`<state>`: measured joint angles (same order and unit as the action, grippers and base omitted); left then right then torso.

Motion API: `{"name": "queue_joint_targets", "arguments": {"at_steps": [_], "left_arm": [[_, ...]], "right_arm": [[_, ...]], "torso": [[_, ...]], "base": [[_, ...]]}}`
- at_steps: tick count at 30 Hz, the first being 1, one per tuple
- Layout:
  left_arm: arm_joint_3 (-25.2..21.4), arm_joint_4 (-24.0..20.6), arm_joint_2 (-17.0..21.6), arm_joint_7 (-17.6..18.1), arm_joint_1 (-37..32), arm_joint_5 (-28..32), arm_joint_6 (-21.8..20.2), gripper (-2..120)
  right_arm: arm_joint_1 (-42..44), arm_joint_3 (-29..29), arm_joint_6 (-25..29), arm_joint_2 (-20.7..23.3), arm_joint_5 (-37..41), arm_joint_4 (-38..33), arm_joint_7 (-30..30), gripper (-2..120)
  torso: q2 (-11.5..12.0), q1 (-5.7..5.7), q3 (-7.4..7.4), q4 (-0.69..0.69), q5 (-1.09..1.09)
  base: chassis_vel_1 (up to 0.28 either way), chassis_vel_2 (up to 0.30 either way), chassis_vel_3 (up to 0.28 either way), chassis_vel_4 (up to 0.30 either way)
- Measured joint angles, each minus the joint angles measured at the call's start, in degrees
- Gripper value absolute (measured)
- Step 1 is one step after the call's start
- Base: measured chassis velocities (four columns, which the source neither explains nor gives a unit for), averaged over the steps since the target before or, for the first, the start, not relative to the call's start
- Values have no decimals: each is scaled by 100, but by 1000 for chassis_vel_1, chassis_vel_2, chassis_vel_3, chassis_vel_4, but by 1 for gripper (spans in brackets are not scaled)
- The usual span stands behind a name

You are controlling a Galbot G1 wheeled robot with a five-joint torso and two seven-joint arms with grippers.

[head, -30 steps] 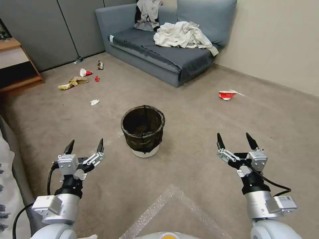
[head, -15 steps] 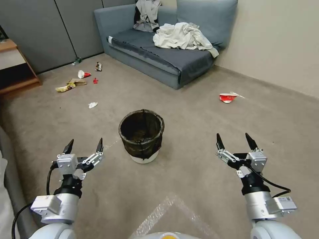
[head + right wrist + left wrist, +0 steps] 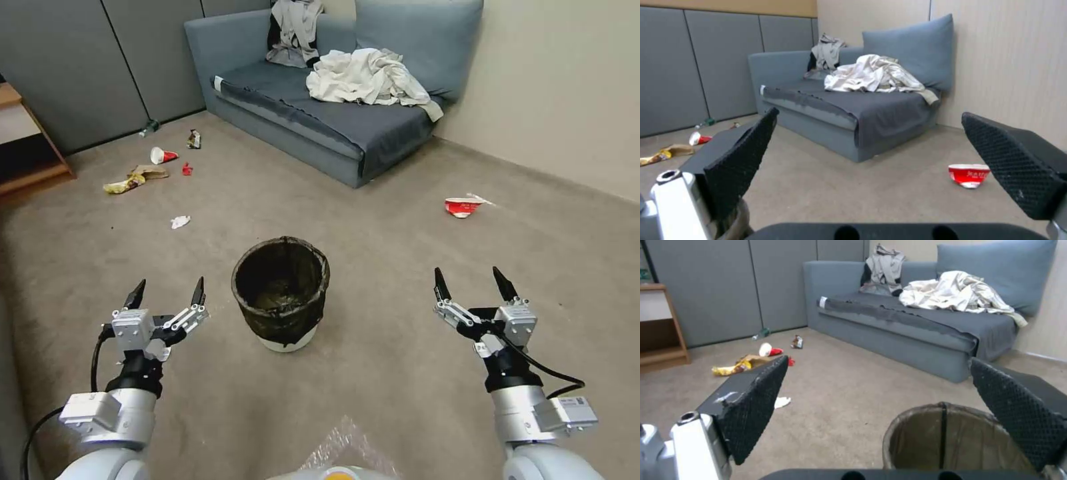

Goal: Pick up the trash can from the floor.

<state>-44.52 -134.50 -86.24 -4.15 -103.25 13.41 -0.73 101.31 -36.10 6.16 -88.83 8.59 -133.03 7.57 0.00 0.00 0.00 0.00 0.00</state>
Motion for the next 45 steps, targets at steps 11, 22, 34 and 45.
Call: {"name": "queue_joint_targets", "arguments": {"at_steps": [11,22,34,45], "left_arm": [[42,149,109,103,105,220,-160,100],[460,602,947,1093,946,1741,-2177,100],[1215,1760,1699,2151,2106,3242,-3271,100],[1610,2164,1809,2987,2788,4215,-3803,98]], "right_arm": [[-43,-4,178,-7,-132,54,106,100],[-38,0,258,-7,-173,83,121,100],[92,-171,261,-64,-178,-4,93,100],[152,-245,276,-123,-183,-56,9,100]], "torso": [[0,1,-1,1,0],[0,0,0,0,1],[0,0,0,0,1],[0,0,0,0,0]], "base": [[-101,98,91,-98],[0,0,0,0],[0,0,0,0],[0,0,0,0]]}}
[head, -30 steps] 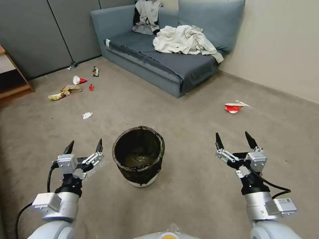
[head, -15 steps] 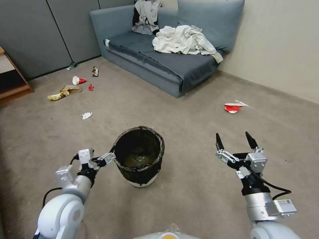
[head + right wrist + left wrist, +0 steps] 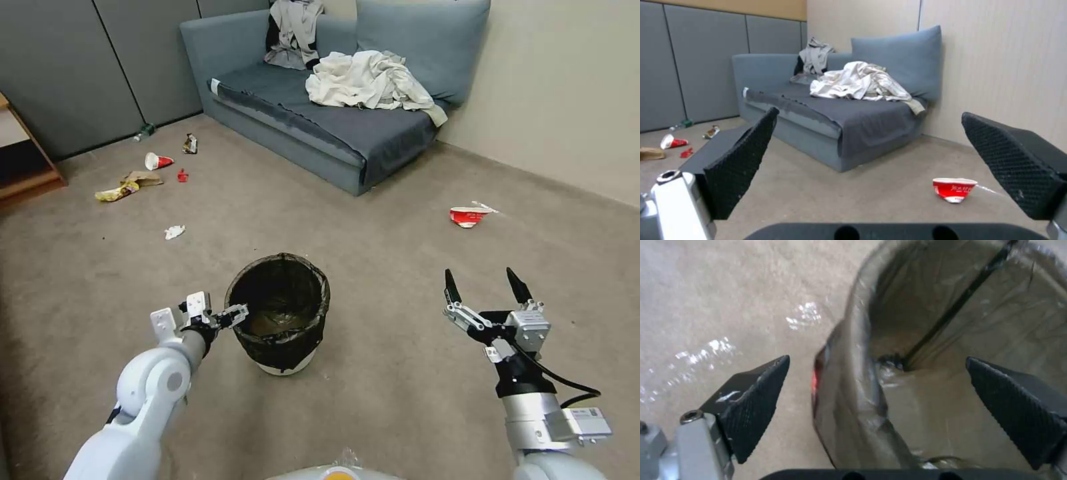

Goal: Pick up the trash can from the floor.

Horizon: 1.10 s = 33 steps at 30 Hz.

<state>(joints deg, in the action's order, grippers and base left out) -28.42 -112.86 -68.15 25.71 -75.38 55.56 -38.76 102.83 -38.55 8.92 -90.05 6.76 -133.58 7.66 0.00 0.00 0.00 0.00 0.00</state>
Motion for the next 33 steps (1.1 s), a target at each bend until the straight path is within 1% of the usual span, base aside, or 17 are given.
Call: {"name": "queue_joint_targets", "arguments": {"at_steps": [4,6,7,10,11,14,15,17,18,20,22,23,24,27,28,30,33], "left_arm": [[83,103,-15,182,116,122,-166,95],[104,176,-19,302,170,241,-246,90],[104,176,-19,302,170,241,-246,90],[104,266,-44,452,226,461,-335,78],[104,266,-44,452,226,461,-335,78],[91,296,-79,511,246,560,-344,62],[91,296,-79,511,246,560,-344,62],[87,296,-89,517,247,581,-344,52],[87,296,-89,517,247,581,-344,52],[86,302,-106,544,256,608,-343,39],[86,305,-114,569,258,619,-343,38],[86,306,-126,584,258,635,-341,30],[86,306,-126,584,258,635,-341,30],[65,302,-147,594,254,657,-336,17],[65,302,-147,594,254,657,-336,17],[48,293,-155,598,242,661,-331,7],[22,252,-168,599,219,665,-318,2]], "right_arm": [[-9,-1,0,-15,-4,0,-15,100],[-19,1,1,-14,-6,10,-26,100],[-19,1,1,-14,-6,10,-26,100],[-34,2,0,-6,-6,40,-36,100],[-34,2,0,-6,-6,40,-36,100],[-52,7,0,0,-6,76,-41,100],[-52,7,0,0,-6,76,-41,100],[-62,11,0,6,-6,99,-44,100],[-62,11,0,6,-6,99,-44,100],[-69,19,1,7,-6,114,-45,100],[-69,21,0,8,-6,116,-46,100],[-72,24,0,10,-6,121,-46,100],[-72,24,0,10,-6,121,-46,100],[-75,25,-1,15,-6,128,-45,100],[-75,25,-1,15,-6,128,-45,100],[-75,26,-2,16,-6,128,-45,100],[-70,27,-1,17,-5,128,-45,100]], "torso": [[0,0,0,0,0],[0,0,0,0,0],[0,0,0,0,0],[0,0,0,0,0],[0,0,0,0,0],[0,0,0,0,0],[0,0,0,0,0],[0,0,0,0,0],[0,0,0,0,0],[0,0,0,0,0],[0,0,0,0,0],[0,0,0,0,0],[0,0,0,0,0],[0,0,0,0,0],[0,0,0,0,0],[0,0,0,0,0],[0,0,0,0,1]], "base": [[0,0,0,0],[0,0,0,0],[0,0,0,0],[0,0,0,0],[0,0,0,0],[0,0,0,0],[0,0,0,0],[0,0,0,0],[0,0,0,0],[0,0,0,0],[0,0,0,0],[0,0,0,0],[0,0,0,0],[0,0,0,0],[0,0,0,0],[0,0,0,0],[0,0,0,0]]}}
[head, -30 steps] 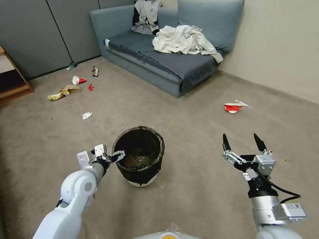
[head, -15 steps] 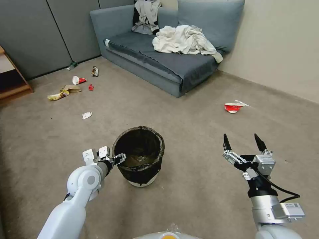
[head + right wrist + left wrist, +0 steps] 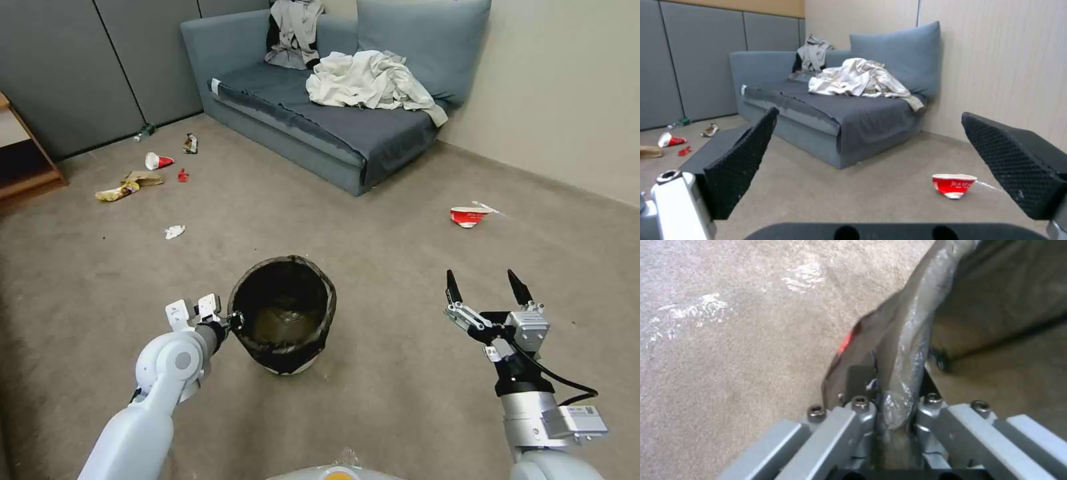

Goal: Pick up the trash can from the floor.

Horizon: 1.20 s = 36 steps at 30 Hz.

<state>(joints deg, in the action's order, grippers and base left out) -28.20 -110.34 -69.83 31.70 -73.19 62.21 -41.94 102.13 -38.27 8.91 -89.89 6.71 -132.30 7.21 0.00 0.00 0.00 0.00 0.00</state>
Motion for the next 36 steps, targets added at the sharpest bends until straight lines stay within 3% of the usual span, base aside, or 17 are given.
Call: {"name": "queue_joint_targets", "arguments": {"at_steps": [8,27,36], "left_arm": [[-233,-356,-49,17,-188,29,17,2],[-1114,-2481,-188,263,-1484,86,-1,2],[-1177,-2718,-298,291,-1707,4,-4,2]], "right_arm": [[13,2,1,7,1,-9,0,100],[-115,12,-32,148,124,-16,0,100],[-167,19,-37,182,162,37,7,100]], "torso": [[0,0,0,0,0],[0,0,0,1,-1],[0,0,0,0,0]], "base": [[0,0,0,0],[0,0,0,0],[0,0,0,0]]}}
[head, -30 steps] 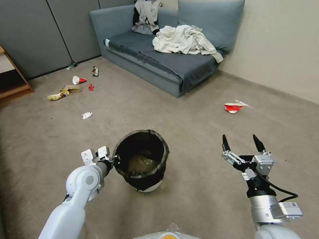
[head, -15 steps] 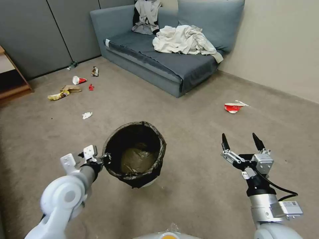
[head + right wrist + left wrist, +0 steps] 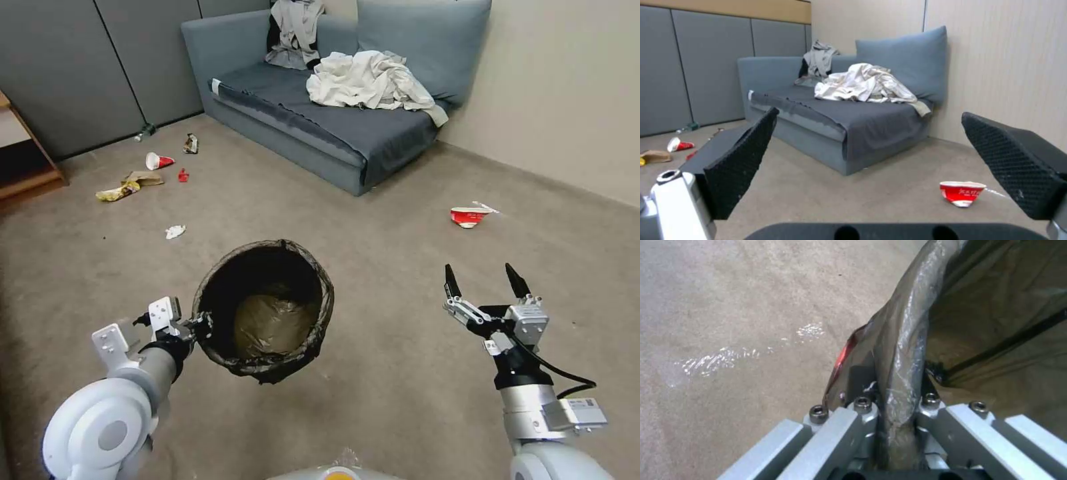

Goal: Pick up the trash can from the floor.

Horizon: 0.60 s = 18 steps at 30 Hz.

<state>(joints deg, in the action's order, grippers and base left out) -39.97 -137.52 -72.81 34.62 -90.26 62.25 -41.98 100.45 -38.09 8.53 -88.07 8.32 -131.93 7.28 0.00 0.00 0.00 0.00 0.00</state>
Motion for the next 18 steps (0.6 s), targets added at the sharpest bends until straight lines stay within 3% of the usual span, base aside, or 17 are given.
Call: {"name": "queue_joint_targets", "arguments": {"at_steps": [18], "left_arm": [[16,63,-9,-12,51,11,5,2]], "right_arm": [[20,20,3,-35,-27,15,31,100]], "torso": [[0,0,0,0,0]], "base": [[0,0,0,0]]}}
